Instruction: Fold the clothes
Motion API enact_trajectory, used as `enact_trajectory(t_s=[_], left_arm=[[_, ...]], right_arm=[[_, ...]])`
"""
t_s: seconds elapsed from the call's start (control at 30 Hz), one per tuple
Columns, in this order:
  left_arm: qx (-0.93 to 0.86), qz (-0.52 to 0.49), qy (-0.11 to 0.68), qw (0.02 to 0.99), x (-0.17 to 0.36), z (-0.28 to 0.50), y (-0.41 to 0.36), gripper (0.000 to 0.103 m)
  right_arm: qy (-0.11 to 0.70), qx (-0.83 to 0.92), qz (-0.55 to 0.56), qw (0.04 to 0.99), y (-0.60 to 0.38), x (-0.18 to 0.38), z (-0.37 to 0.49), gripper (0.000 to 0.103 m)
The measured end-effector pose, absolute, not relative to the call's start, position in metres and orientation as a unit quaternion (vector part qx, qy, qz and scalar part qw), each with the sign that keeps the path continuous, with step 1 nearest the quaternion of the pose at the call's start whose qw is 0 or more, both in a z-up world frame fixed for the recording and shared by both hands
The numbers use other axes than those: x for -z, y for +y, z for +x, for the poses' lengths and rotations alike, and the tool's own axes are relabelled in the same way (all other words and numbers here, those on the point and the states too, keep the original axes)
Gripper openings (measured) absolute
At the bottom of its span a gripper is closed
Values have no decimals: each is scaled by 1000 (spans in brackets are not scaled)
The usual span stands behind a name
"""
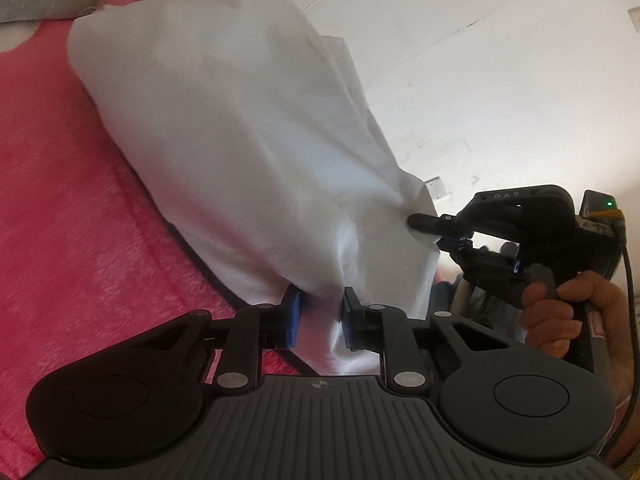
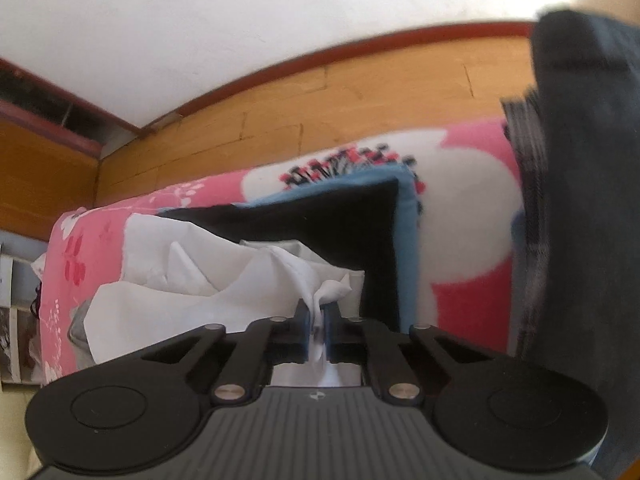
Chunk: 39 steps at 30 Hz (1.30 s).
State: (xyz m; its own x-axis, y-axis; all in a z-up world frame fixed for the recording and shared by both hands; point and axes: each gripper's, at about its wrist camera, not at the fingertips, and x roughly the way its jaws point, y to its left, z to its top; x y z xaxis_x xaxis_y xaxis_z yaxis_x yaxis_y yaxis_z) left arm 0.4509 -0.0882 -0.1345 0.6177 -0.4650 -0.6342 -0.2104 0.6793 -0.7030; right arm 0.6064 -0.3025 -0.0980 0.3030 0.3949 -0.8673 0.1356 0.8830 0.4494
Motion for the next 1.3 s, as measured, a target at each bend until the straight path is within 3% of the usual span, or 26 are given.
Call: enact_trajectory(t_s=[0.37, 0.5, 0.57, 0.6, 0.63, 0.8, 0.9, 1.07, 1.17, 1.3], left_arm=[[85, -396, 433, 805, 142, 465, -92, 20], [93, -415, 432, 795, 144, 461, -86, 36], [92, -423, 436, 789, 143, 457, -80, 45], [90, -424, 437, 789, 140, 457, -78, 47], [89, -423, 437, 788, 140, 454, -74, 50], [86, -415, 424, 800, 125, 436, -44, 50], [67, -404, 393, 823, 110, 427, -22, 50], [7, -366, 370, 854, 101, 441, 7, 51], [-23, -357, 380, 853, 108, 458, 22, 63], [-41, -335, 400, 852, 120, 481, 25, 67]], right_arm=[[561, -78, 197, 800, -302, 92, 617, 5], [558, -88, 197, 801, -306, 98, 615, 8], [558, -91, 197, 801, -309, 93, 610, 21], [553, -93, 192, 806, -310, 88, 606, 36], [543, -94, 182, 815, -312, 81, 599, 45], [494, -144, 109, 851, -307, 40, 555, 44], [479, -213, 37, 851, -286, 29, 522, 37], [430, -307, -161, 834, -227, 38, 459, 35], [389, -336, -258, 818, -196, 56, 428, 41], [304, -345, -414, 785, -164, 97, 386, 57]])
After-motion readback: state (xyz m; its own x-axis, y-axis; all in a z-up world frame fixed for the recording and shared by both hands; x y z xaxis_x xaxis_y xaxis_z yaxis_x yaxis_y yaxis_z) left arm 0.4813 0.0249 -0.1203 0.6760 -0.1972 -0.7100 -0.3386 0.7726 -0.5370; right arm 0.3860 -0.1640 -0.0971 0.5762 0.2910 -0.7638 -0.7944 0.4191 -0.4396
